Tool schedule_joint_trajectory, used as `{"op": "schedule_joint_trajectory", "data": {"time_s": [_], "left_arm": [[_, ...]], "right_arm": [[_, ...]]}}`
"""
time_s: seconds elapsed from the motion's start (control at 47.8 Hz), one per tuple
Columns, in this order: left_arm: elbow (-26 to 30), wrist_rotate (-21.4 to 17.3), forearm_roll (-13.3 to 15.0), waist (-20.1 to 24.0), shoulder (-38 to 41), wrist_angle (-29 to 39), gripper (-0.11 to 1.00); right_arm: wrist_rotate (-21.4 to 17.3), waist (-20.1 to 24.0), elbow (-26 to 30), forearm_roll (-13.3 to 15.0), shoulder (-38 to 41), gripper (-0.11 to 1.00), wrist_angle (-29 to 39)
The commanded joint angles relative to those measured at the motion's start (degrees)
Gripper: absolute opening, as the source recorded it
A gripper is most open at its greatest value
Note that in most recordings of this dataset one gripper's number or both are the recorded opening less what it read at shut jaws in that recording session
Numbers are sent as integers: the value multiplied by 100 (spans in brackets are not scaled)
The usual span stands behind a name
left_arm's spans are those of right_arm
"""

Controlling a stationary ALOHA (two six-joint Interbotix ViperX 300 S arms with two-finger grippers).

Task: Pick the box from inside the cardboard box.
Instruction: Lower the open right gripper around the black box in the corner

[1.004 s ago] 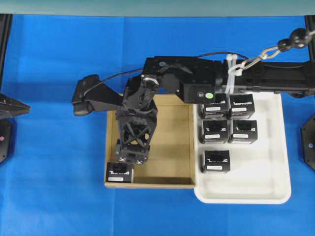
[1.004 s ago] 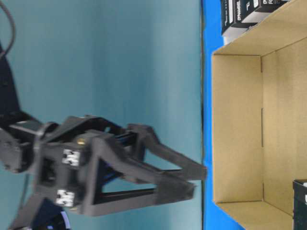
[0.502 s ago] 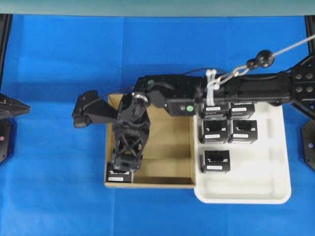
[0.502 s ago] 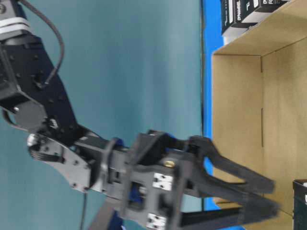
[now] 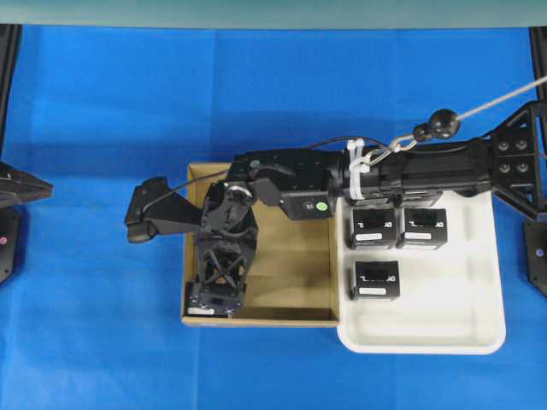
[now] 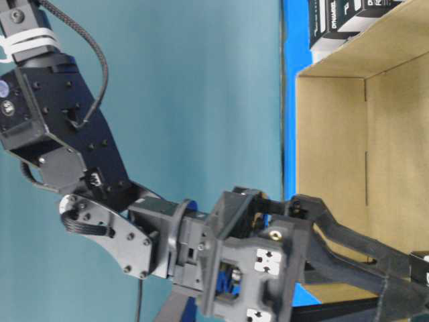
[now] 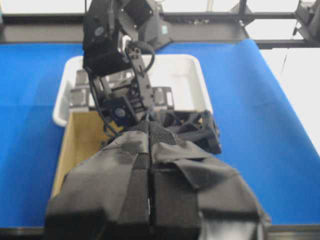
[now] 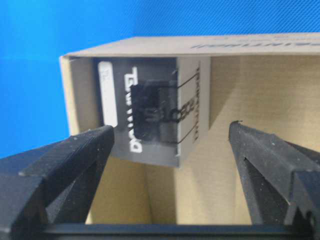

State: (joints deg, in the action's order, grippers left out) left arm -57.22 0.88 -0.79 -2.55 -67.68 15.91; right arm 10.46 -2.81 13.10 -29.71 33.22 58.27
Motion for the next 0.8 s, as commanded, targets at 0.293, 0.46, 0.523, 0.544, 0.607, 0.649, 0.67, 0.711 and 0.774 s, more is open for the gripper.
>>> {"op": "schedule_joint_trajectory", "data": {"time_s": [0.293,0.46,0.523,0.544,0.607,0.649,0.67,0.711,0.774], "left_arm": [[123,9,-18,0,114,-53,-7],[123,18,-18,0,114,-53,-7],[123,9,-18,0,114,-53,-7],[123,9,-18,0,123,-53,-7],[123,9,-18,0,123,-53,-7],[123,9,-18,0,123,-53,-7],[123,9,-18,0,123,-53,-7],[123,18,-18,0,123,-53,-7],[123,18,-18,0,123,-53,-7]], "right_arm": [[-9,-44,-114,62,97,99,-211],[-53,-79,-176,202,79,99,-264],[-62,-123,-176,229,79,99,-325],[-62,-132,-176,237,70,99,-334],[-62,-167,-176,237,70,99,-360],[-62,-202,-167,237,70,99,-360],[-62,-211,-176,246,70,99,-360],[-62,-246,-167,255,62,99,-360],[-62,-299,-167,290,62,99,-360]]}}
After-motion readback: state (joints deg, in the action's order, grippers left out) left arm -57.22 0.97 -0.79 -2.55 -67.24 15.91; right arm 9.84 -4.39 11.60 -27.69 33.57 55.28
